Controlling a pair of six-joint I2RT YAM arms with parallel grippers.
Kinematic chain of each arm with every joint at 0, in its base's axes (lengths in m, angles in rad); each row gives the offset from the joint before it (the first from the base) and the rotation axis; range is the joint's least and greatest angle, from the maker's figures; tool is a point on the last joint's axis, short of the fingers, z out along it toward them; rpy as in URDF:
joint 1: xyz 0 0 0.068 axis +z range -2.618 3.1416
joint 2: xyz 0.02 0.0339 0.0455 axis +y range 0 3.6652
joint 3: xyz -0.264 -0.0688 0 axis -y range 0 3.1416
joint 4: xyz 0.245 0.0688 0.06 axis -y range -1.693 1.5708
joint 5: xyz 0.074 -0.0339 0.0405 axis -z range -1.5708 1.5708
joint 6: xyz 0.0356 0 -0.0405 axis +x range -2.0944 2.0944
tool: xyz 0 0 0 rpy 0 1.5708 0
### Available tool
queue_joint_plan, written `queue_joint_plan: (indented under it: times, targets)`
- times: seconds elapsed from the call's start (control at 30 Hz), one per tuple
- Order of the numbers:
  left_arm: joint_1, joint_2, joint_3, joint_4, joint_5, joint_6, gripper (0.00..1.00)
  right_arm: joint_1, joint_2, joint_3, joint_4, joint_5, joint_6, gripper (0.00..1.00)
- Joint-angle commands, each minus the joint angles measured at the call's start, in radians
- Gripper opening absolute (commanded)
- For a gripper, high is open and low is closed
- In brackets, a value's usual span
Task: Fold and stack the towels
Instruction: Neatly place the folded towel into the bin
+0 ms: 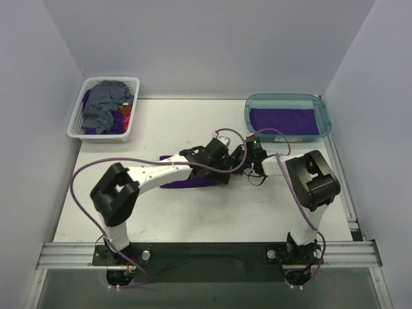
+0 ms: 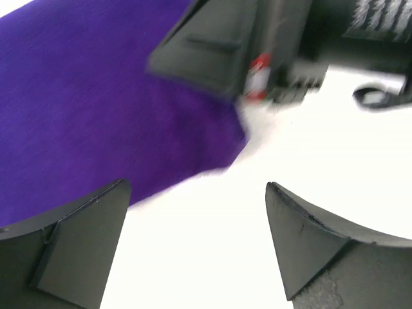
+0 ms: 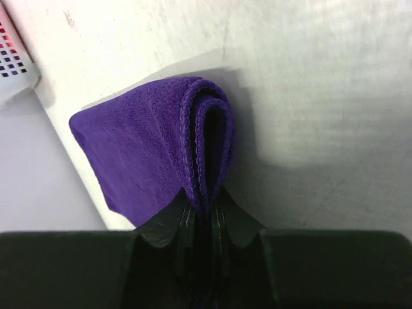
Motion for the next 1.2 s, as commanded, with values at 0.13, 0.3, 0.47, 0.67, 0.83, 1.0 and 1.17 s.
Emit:
queue_joint_plan:
  times: [0.13,0.3,0.47,0.67,0.83,1.0,1.17]
  targets:
    - [0.276,-0.352,-0.247,0.129,0.177,-0.069,0.97,-0.043,0.016,0.217,-0.249,0.066,-0.263,0.0]
    - [0.522,-0.491,-0.379,0.084,0.285,0.016,0.97,-0.063,0.065,0.415,-0.41,0.092,-0.386,0.0]
    - [0.748,-0.526,-0.453,0.053,0.323,0.112,0.97,-0.101,0.131,0.619,-0.553,0.112,-0.496,0.0]
    - [0.754,-0.47,-0.494,0.074,0.308,0.111,0.98,-0.179,0.179,0.865,-0.66,0.131,-0.582,0.0]
    - [0.757,-0.43,-0.47,0.062,0.291,0.117,0.97,-0.242,0.229,1.055,-0.734,0.181,-0.7,0.0]
    - [0.762,-0.4,-0.468,0.06,0.296,0.116,0.97,-0.296,0.272,1.153,-0.803,0.223,-0.794,0.0]
    - [0.763,-0.377,-0.462,0.059,0.296,0.114,0.98,-0.362,0.292,1.178,-0.805,0.244,-0.834,0.0]
